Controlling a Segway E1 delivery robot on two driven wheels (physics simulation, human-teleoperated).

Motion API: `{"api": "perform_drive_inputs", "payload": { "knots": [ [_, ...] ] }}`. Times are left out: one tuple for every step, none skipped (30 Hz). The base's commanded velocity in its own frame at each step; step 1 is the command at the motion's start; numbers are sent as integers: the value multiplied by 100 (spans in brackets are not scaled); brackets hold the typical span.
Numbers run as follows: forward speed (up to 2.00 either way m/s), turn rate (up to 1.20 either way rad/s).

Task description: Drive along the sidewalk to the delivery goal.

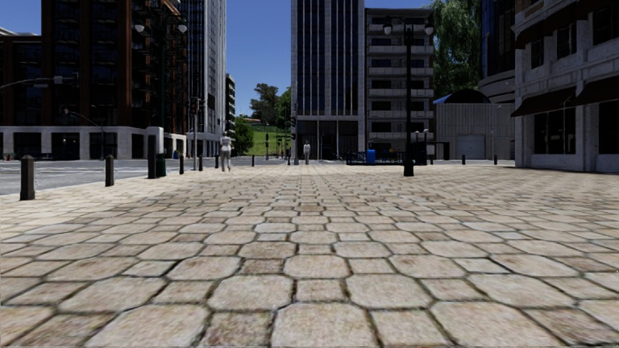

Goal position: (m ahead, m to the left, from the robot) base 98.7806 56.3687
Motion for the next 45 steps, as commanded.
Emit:
{"api": "perform_drive_inputs", "payload": {
  "knots": [
    [200, 0],
    [200, 0],
    [200, 0],
    [200, 0],
    [200, 0],
    [200, 0],
    [200, 0],
    [200, 0],
    [200, 0],
    [200, 0],
    [200, 0],
    [200, 0],
    [200, 0],
    [200, 0],
    [200, 0],
    [200, 0],
    [200, 0],
    [200, 0],
    [200, 0],
    [200, 0],
    [200, 0],
    [200, 0],
    [200, 0],
    [200, 0],
    [200, 0],
    [200, 0],
    [200, 0],
    [200, 0],
    [200, 0],
    [200, 0],
    [200, 0],
    [200, 0],
    [200, 0],
    [200, 0],
    [200, 0],
    [200, 0],
    [200, 0],
    [200, 0],
    [200, 0],
    [200, 0],
    [200, 0],
    [200, 0],
    [200, 0],
    [200, 0],
    [200, 0]
  ]
}}
